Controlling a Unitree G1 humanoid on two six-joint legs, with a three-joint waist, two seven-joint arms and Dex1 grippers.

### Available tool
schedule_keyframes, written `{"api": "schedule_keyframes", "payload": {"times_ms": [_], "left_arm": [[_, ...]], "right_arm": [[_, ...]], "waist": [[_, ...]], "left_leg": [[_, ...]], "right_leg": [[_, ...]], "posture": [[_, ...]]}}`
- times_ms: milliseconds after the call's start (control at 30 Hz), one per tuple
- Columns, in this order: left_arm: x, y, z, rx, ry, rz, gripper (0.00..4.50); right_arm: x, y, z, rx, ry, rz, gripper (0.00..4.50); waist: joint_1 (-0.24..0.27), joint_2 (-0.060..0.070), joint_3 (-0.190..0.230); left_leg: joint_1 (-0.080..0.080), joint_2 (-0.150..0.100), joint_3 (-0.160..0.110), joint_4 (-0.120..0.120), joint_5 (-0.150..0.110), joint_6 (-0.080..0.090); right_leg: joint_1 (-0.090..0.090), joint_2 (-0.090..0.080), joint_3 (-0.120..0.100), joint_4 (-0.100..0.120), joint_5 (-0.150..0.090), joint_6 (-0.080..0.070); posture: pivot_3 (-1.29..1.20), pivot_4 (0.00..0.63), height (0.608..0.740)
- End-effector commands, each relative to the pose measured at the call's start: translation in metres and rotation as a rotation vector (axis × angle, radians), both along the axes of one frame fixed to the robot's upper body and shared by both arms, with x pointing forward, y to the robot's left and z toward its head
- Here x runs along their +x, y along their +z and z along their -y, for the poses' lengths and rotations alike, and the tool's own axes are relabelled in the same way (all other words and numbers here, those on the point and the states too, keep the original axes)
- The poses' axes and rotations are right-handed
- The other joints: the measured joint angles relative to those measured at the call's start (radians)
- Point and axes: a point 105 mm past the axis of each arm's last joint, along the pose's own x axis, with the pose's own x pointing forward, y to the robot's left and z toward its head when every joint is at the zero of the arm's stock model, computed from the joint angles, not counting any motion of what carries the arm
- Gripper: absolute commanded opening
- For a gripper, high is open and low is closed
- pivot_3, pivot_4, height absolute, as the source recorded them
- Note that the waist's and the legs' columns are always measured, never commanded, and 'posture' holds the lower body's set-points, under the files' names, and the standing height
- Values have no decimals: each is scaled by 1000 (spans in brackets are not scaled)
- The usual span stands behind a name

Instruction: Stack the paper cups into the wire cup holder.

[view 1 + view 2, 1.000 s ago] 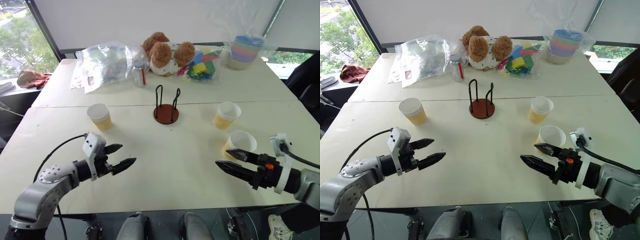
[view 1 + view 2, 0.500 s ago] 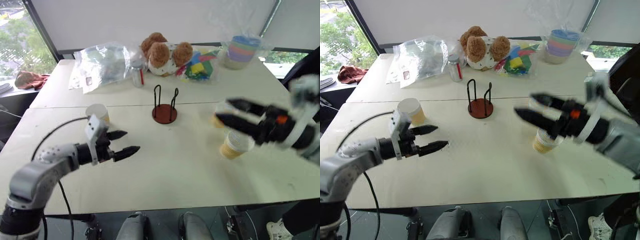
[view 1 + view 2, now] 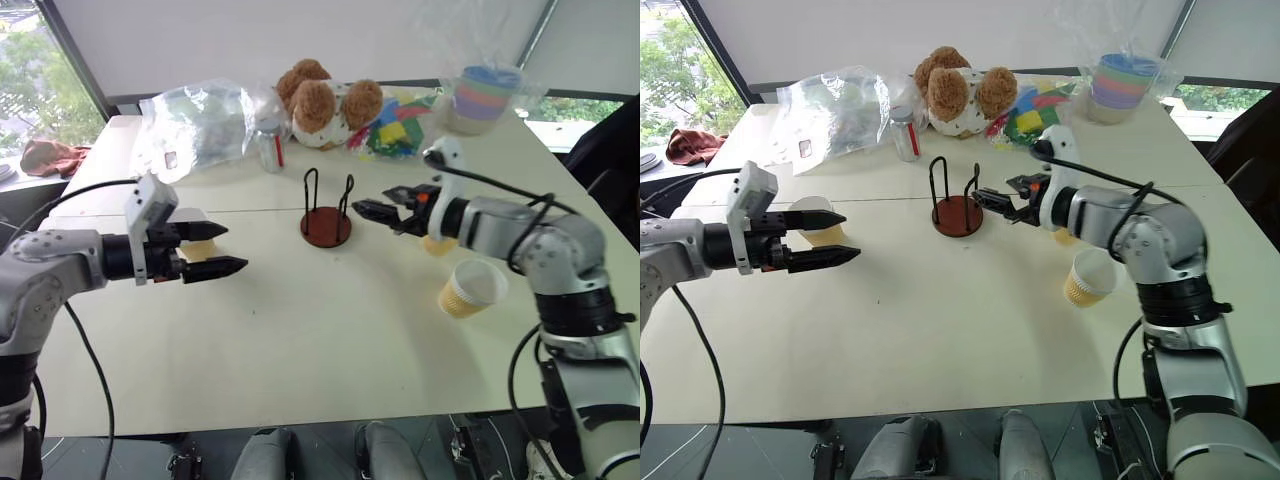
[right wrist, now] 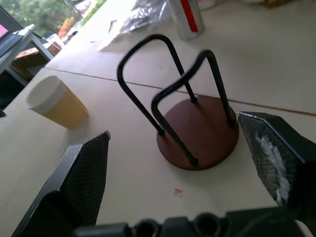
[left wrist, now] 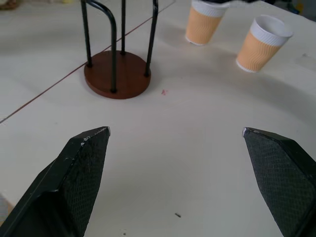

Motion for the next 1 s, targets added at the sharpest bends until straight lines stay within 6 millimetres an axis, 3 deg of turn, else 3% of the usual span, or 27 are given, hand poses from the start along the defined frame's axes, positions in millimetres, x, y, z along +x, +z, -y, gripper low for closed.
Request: {"api": "schedule_keyframes", "payload": {"times_ms": [33, 400, 500, 733, 867, 1000], "left_arm": [[-2, 8, -11, 3, 42, 48, 4450], [-4, -5, -13, 6, 69, 44, 4450], [-1, -8, -14, 14, 76, 50, 4500], [4, -11, -14, 17, 87, 68, 4500], [6, -11, -12, 18, 84, 74, 4500], [7, -7, -11, 22, 65, 80, 4500]], "right_arm": [[9, 16, -7, 9, -9, 69, 4500], [18, 13, -44, 90, 68, 53, 4500], [22, 7, -49, 113, 62, 32, 3728], [24, 6, -55, 114, 69, 48, 34], [21, 8, -55, 65, 93, 96, 34], [-2, 18, -57, 4, 199, 175, 34]], "waist": [[-3, 0, 0], [-3, 0, 0], [-4, 0, 0], [-6, 0, 0], [-7, 0, 0], [-3, 0, 0]], "left_leg": [[0, 0, 1, 0, 0, 0], [2, 0, 0, 0, 0, -1], [2, 0, 1, 0, 1, -1], [2, 0, 0, 0, 1, -2], [2, 0, 1, 0, 1, -2], [2, 0, 0, 0, 1, -2]], "right_leg": [[0, 0, 0, 0, 0, 0], [0, 0, 0, 2, 0, 0], [0, 0, 0, 2, 0, 0], [0, 0, 0, 2, 0, 0], [0, 1, 0, 2, 0, 0], [0, 1, 0, 2, 0, 0]], "posture": [[0, 150, 740], [0, 150, 740], [0, 150, 740], [0, 150, 740], [0, 150, 740], [0, 150, 740]]}}
